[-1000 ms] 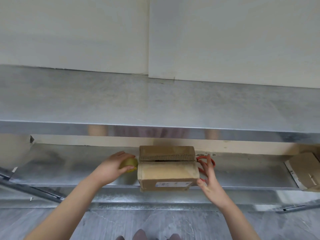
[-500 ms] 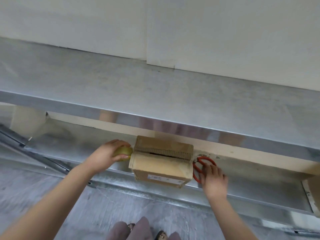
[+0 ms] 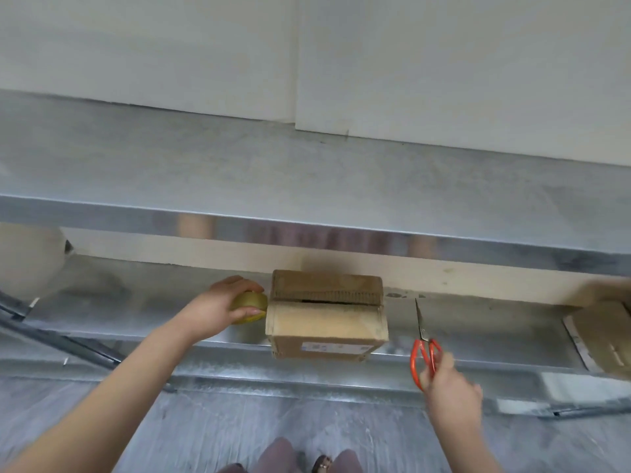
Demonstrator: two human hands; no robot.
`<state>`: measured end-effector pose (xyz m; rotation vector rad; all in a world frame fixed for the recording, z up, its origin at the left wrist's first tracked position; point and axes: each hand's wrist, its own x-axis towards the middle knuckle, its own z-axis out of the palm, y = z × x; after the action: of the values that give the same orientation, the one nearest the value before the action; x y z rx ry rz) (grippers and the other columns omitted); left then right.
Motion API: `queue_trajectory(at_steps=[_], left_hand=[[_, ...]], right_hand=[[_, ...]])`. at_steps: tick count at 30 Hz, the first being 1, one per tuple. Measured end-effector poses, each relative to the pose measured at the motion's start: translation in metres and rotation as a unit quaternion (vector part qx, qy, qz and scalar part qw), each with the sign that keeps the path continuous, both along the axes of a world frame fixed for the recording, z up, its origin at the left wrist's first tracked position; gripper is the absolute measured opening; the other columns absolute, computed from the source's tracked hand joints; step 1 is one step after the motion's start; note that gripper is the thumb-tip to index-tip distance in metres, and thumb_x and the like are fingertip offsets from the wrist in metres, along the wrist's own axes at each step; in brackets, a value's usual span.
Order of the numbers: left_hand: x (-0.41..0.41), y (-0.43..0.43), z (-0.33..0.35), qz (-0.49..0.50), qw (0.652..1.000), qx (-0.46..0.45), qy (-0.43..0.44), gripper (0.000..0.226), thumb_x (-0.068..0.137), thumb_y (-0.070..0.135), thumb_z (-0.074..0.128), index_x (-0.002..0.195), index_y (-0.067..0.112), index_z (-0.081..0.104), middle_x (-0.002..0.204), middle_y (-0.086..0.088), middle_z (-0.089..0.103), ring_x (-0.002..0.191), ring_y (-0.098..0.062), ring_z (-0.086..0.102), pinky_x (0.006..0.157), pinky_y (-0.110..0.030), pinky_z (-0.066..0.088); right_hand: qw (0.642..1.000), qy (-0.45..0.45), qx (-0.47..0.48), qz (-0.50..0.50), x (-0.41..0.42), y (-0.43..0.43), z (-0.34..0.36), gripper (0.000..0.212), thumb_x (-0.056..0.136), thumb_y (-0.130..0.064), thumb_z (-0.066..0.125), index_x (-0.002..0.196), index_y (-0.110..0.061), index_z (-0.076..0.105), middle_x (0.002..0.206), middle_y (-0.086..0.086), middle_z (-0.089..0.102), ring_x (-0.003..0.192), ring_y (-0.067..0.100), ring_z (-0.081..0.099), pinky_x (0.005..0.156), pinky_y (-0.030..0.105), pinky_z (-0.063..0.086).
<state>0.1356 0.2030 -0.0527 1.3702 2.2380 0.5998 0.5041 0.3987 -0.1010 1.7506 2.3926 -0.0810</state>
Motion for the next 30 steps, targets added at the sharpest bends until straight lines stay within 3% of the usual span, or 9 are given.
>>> queue_trajectory(at_steps=[4,10,14,20,23,27,30], left_hand=[[-0.004,0.003,0.0,-0.05,0.999,0.012,0.012,0.037,0.087,0.039,0.067,0.121,0.026,0.058,0.115,0.008,0.057,0.102,-0.01,0.053,0.081,-0.019,0.037],[-0.009,0.001,0.005,-0.075,0.997,0.024,0.006,0.04,0.086,0.034,0.07,0.121,0.018,0.058,0.115,-0.003,0.059,0.107,-0.02,0.052,0.083,-0.023,0.035],[-0.014,0.0,0.011,-0.128,0.992,-0.002,-0.003,0.048,0.082,0.035,0.074,0.124,0.017,0.058,0.115,-0.006,0.056,0.106,-0.021,0.05,0.08,-0.019,0.03],[-0.022,-0.006,0.012,-0.142,0.99,0.008,-0.015,0.049,0.078,0.023,0.078,0.123,0.016,0.06,0.11,-0.006,0.052,0.104,-0.02,0.049,0.078,-0.018,0.03],[-0.025,-0.006,0.013,-0.141,0.99,0.026,-0.006,0.044,0.08,0.022,0.077,0.121,0.015,0.06,0.108,-0.005,0.052,0.103,-0.02,0.05,0.078,-0.017,0.029],[-0.031,-0.005,0.015,-0.147,0.988,0.039,-0.001,0.042,0.081,0.023,0.076,0.12,0.016,0.061,0.109,-0.004,0.053,0.103,-0.019,0.05,0.077,-0.016,0.029],[-0.032,-0.001,0.017,-0.15,0.988,0.045,0.0,0.04,0.081,0.024,0.076,0.118,0.018,0.061,0.11,-0.003,0.054,0.103,-0.018,0.051,0.08,-0.018,0.031]], right_hand=[[0.971,0.227,0.0,-0.068,0.008,-0.072,0.03,0.027,0.087,-0.016,0.066,0.109,-0.003,0.057,0.075,0.015,0.07,0.073,0.037,0.068,0.07,0.042,0.046],[0.936,0.348,-0.005,-0.051,-0.044,-0.183,0.063,0.027,0.079,-0.015,0.073,0.099,-0.021,0.057,0.065,-0.007,0.065,0.06,0.026,0.065,0.057,0.032,0.044],[0.921,0.379,-0.079,-0.027,-0.096,-0.227,0.062,0.028,0.083,-0.042,0.069,0.096,-0.037,0.045,0.066,-0.016,0.06,0.065,0.008,0.061,0.061,0.029,0.044],[0.923,0.346,-0.161,-0.052,-0.145,-0.242,0.057,0.042,0.075,-0.065,0.058,0.096,-0.031,0.046,0.068,-0.008,0.061,0.069,0.009,0.059,0.058,0.027,0.041],[0.915,0.348,-0.189,-0.077,-0.154,-0.236,0.057,0.052,0.072,-0.077,0.054,0.092,-0.029,0.048,0.07,-0.007,0.064,0.071,0.009,0.062,0.064,0.028,0.047],[0.906,0.355,-0.211,-0.089,-0.166,-0.229,0.059,0.053,0.073,-0.078,0.056,0.088,-0.027,0.049,0.073,-0.007,0.063,0.072,0.008,0.061,0.067,0.029,0.048],[0.9,0.367,-0.214,-0.102,-0.173,-0.223,0.062,0.052,0.073,-0.077,0.055,0.084,-0.027,0.049,0.07,-0.007,0.062,0.07,0.007,0.06,0.059,0.026,0.044]])
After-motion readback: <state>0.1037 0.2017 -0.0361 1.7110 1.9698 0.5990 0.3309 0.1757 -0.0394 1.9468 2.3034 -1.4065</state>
